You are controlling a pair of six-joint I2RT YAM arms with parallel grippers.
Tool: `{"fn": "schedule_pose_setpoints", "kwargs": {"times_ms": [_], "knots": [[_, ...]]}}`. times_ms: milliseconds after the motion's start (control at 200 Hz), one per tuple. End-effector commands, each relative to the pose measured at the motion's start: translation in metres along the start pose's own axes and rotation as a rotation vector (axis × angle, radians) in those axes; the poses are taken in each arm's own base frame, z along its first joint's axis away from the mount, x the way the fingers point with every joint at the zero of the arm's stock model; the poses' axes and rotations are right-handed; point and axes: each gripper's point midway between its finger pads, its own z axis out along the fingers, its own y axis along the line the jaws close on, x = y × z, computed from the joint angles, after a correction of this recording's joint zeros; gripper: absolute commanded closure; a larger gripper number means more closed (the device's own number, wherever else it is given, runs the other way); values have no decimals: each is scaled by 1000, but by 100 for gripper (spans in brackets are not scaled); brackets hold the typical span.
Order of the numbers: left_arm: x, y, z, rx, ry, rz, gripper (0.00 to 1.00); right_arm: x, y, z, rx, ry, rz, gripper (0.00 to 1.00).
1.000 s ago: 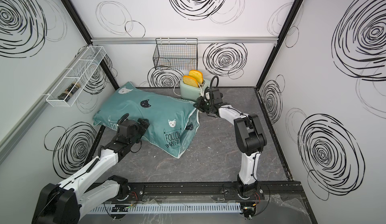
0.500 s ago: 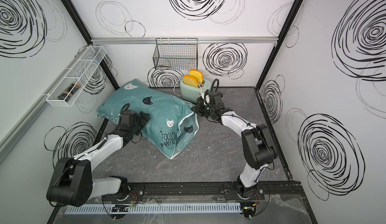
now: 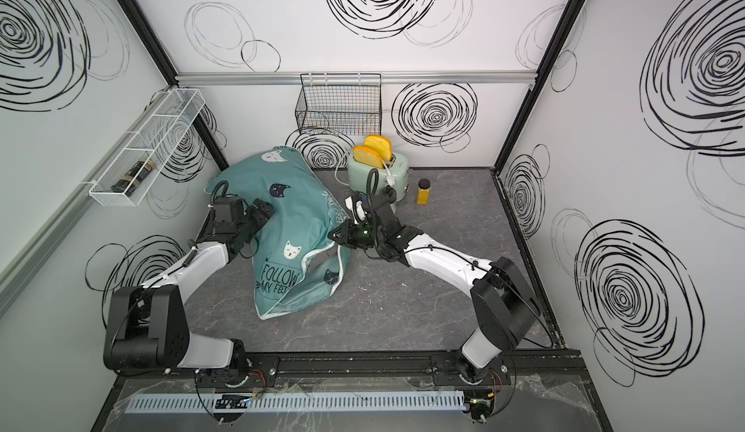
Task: Zip up pillowcases
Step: Adjust the pillowcase at the center of the board.
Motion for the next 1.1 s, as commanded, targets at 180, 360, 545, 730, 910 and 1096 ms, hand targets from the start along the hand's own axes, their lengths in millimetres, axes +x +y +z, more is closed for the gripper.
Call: {"fn": "schedule_pose_setpoints", "kwargs": {"times_ms": [180,360,545,730,910,1096], "knots": [[-29,-24,-47,15,-96,98,4,-15,23,-55,23,-93,-143,58],[-17,-49,-96,24,-150,197,4,-36,-1,-111,111,-195,-226,44],[26,-115,-153,171,-141,387,4,-42,-68,-129,163,-152,-100,38],[105,-156,-189,324,-23,562,1,-33,-112,-118,90,-74,27,37],[166,-164,-185,340,78,692,2,-26,-136,-99,81,39,121,39],[150,-123,-159,141,69,608,1,-41,-130,-86,53,32,107,35]]}}
